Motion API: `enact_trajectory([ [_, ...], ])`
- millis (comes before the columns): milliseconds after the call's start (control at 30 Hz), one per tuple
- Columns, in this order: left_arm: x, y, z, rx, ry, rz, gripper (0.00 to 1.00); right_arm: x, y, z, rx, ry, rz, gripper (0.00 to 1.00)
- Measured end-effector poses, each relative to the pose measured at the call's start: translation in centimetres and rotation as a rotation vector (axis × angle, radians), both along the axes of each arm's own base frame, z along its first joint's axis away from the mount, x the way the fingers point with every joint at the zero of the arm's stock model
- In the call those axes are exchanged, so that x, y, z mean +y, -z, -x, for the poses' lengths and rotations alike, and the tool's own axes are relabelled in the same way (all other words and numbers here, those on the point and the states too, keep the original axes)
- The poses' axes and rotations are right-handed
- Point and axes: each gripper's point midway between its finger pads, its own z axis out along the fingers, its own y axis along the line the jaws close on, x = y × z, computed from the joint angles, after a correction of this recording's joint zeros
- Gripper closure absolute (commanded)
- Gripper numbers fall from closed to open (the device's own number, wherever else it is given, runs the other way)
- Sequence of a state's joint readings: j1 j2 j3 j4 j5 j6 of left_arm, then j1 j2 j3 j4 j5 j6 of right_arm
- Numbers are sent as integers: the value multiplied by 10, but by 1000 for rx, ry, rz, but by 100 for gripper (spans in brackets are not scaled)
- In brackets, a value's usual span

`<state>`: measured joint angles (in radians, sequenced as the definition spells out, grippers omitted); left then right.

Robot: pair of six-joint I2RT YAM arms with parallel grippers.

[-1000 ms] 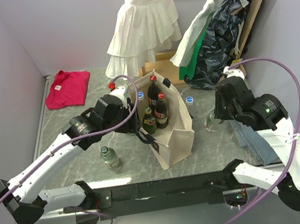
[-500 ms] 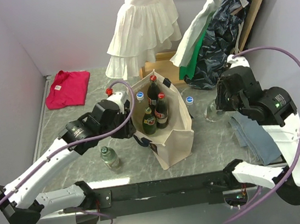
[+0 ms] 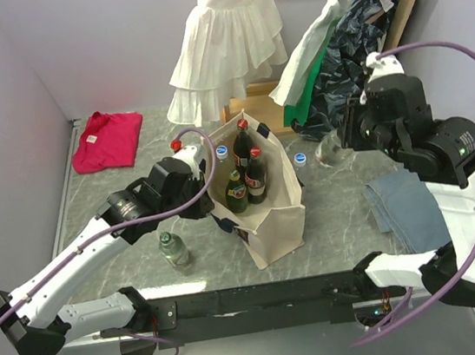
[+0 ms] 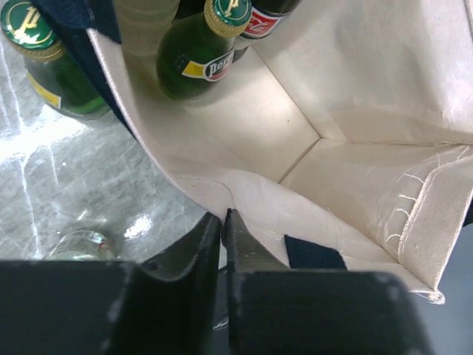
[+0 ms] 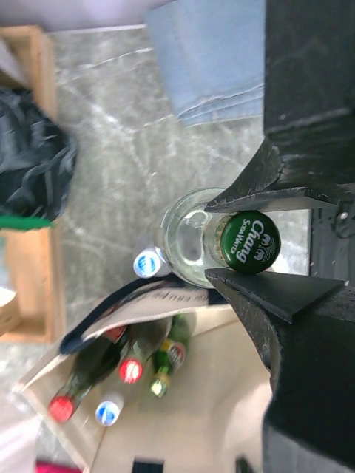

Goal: Place the beverage into the canvas bag
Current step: Place the drink in the canvas bag.

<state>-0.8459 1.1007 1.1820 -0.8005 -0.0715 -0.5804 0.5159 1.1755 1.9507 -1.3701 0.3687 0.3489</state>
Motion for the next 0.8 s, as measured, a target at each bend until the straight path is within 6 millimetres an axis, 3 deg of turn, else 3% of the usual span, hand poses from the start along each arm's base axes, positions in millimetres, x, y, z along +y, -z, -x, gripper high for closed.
enact_trajectory([
  [167,-7,2,-4,2,6,9,99,12,-17,-12,-29,-40,-19,100],
  [800,-15,-2,-7,-4,21,31,99,73,-27,-12,-5,-310,-141,100],
])
